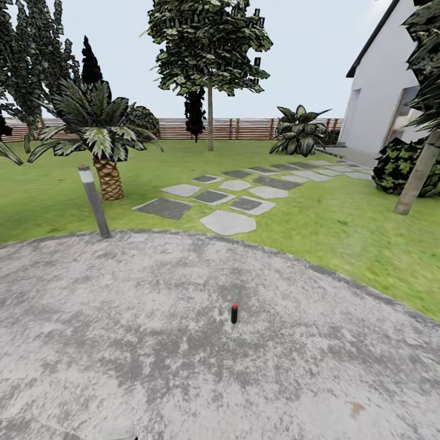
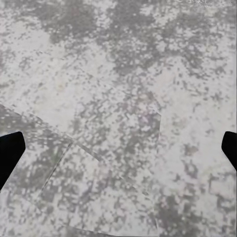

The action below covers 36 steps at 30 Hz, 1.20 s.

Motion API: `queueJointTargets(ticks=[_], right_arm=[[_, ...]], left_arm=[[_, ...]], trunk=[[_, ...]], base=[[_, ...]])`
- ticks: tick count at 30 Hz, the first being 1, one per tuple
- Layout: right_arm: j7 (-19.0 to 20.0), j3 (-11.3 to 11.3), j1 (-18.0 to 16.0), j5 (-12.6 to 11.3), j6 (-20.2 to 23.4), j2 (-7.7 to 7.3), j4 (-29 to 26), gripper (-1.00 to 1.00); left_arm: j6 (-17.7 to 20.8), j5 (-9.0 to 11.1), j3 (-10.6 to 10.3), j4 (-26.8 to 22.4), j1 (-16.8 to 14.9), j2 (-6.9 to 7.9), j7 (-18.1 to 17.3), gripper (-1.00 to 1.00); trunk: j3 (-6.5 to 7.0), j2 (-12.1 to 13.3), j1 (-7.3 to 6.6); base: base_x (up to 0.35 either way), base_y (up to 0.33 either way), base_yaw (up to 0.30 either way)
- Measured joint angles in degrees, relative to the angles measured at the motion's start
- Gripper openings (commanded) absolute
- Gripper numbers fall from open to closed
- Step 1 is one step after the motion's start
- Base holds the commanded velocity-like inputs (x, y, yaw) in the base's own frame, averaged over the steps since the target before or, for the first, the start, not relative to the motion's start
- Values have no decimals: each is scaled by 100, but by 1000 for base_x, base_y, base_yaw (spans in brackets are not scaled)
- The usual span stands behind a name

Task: In the garden, pick up the pesticide atomizer on the floor and spray pesticide onto both trees until each tree trunk is fully covered.

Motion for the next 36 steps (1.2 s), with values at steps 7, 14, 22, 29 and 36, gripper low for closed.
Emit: queueJointTargets(ticks=[7, 14, 22, 29, 36], right_arm=[[0, 0, 0, 2, 1, 0, 0, 100], [0, 0, 0, 2, 3, 0, 0, 100], [0, 0, 0, 2, 4, 0, -1, 100], [0, 0, 0, 2, 4, 0, -1, 100], [0, 0, 0, 2, 2, 0, -1, 100]], left_arm=[[0, 0, -1, 0, 0, 0, -2, 100], [0, 0, -1, 0, 0, 0, 0, 100], [0, 0, -2, 1, 0, 0, 0, 100], [0, 0, -2, 1, 0, 0, 0, 100], [0, 0, -2, 1, 0, -2, 0, 100]], trunk=[[0, 0, 0], [0, 0, 0], [0, 0, 1], [0, 0, 1], [0, 0, 1]], base=[[341, -92, 0], [326, -153, 0], [294, -197, 0], [285, -207, 0], [284, -207, 0]])
